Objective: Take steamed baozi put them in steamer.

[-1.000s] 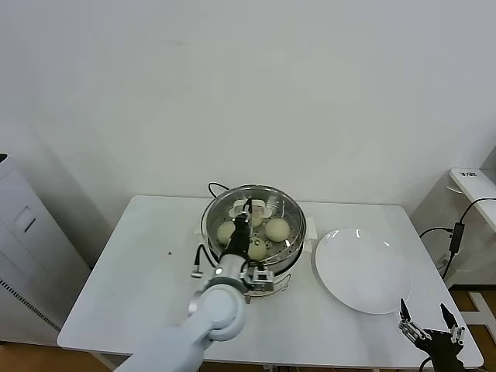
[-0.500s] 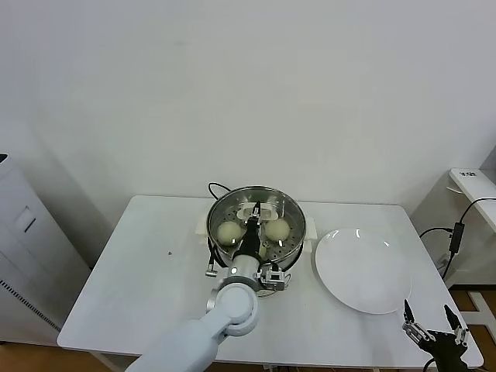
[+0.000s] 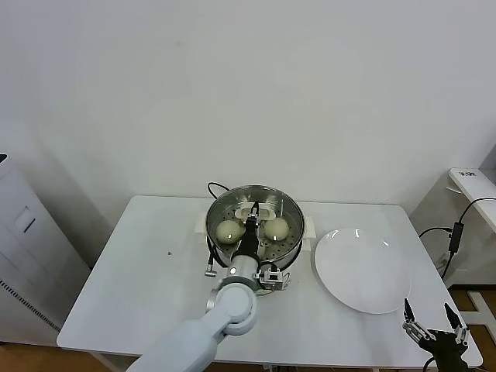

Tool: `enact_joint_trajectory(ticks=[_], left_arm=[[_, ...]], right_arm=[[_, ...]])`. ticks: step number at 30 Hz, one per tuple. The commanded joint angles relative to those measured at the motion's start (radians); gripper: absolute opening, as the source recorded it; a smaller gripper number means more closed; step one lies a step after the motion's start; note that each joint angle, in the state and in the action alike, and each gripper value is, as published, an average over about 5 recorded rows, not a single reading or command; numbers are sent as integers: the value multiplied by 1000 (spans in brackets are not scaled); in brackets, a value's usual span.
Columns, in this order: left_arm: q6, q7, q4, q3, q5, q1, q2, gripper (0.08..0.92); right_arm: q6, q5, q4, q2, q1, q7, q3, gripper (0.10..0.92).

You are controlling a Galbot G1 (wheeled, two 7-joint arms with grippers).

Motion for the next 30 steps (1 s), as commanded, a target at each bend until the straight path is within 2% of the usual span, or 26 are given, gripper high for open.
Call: enact_joint_trajectory(ticks=[1,8,11,14,17,21,25,30], left_arm=[[49,-54,-125,-2,-182,56,34,191],[-9,-176,-297,-38,-466,96,136,398],[-112,-196,-359,-127,-548,137,158,485],[-266,-210,-401,-237,-652,181,182,572],[-422,-217,-420,-378,-738,238,196,658],[-567,-229,-429,-551,-923,334,223,767],[-670,-189,-435,-734,-1069,470,165,816],[-841,-16,-357,-925,-1184,600,74,823]], right_arm=[[1,1,1,-3,4,-2,-3,823],[1,4,-3,-9,18,-12,-25,823],[0,16,-3,-22,31,-25,-44,823],[-5,47,-3,-47,62,-31,-78,823],[-12,95,0,-78,111,-30,-113,823],[-26,107,8,-122,186,0,-168,823],[-38,117,15,-162,257,41,-230,823],[-42,120,-3,-177,295,55,-269,823]])
